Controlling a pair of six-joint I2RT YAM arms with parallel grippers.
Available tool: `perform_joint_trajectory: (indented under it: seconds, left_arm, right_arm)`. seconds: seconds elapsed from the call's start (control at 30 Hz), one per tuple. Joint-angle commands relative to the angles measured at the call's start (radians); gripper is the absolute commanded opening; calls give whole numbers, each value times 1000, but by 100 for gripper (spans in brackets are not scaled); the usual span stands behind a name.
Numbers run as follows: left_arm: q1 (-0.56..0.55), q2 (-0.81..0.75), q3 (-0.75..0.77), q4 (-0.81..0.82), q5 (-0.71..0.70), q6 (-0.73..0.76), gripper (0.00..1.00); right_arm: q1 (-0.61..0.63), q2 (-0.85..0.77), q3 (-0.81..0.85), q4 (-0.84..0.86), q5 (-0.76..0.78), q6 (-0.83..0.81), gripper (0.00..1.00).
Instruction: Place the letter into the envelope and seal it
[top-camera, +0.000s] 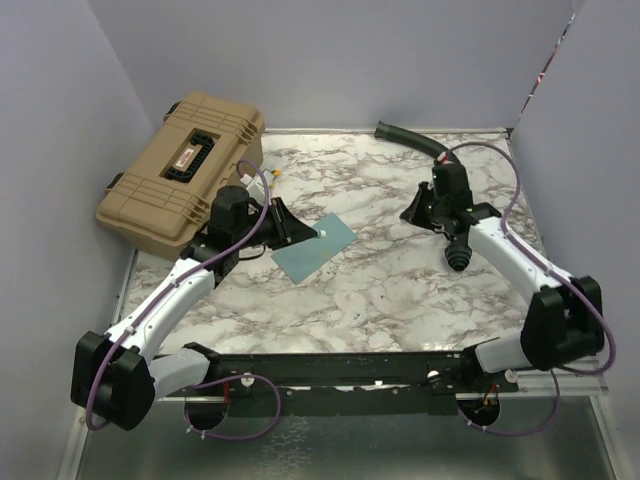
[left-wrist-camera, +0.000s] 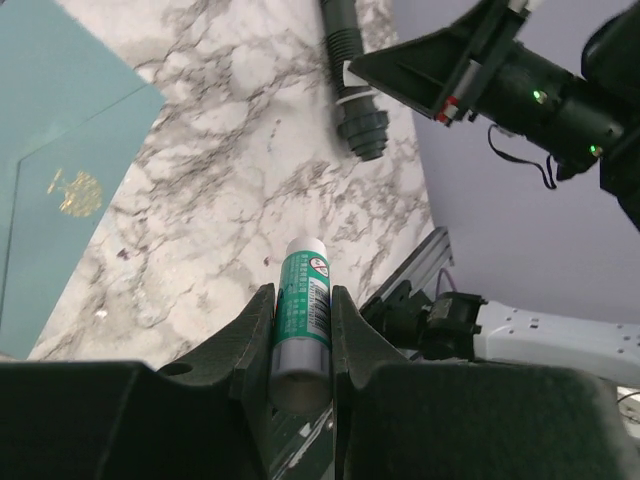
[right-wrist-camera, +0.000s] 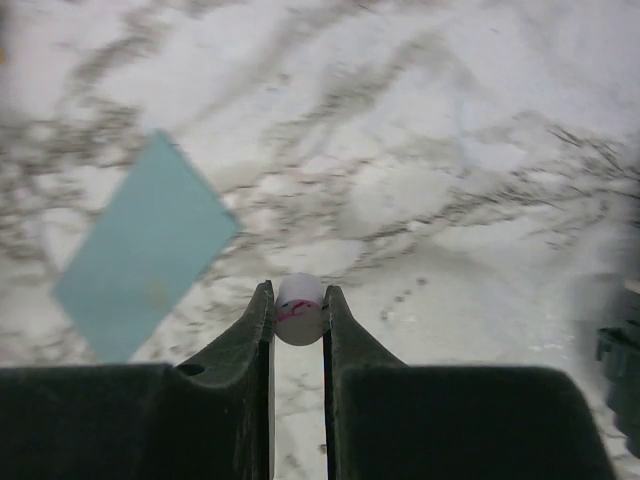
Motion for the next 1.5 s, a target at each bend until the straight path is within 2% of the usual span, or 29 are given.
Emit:
perform_joint_trajectory:
  seconds: [0.0,0.07,0.17,0.23,0.4,0.6,1.1,1.47]
  left_arm:
    - [0,4,66,106,50,-81,0]
    - [0,20,82,174,78,-133,0]
    - [0,45,102,273,116,-226,0]
    - [0,62,115,325,133,-280,0]
    - [-2,85,141,402,173,-366,0]
    - [-4,78,137,412,175,-369,0]
    - [-20,80,128,412,209,-336,0]
    - [-22,78,128,412,220,-319,0]
  right_arm:
    - [-4,-156,-12,143,-364,58,6]
    - [-4,-200,-26,233,-511,116,6]
    - [0,-246,-84,451,-708,292,6]
    - [13,-265,-134,598,-780,414,5]
    - [65,-292,-195,794,-836,572,4]
    - [89,-299,-200,902,-864,645,4]
    - [114,-261,-117,792,-848,553,3]
    - [114,-246,-62,644,-804,440,3]
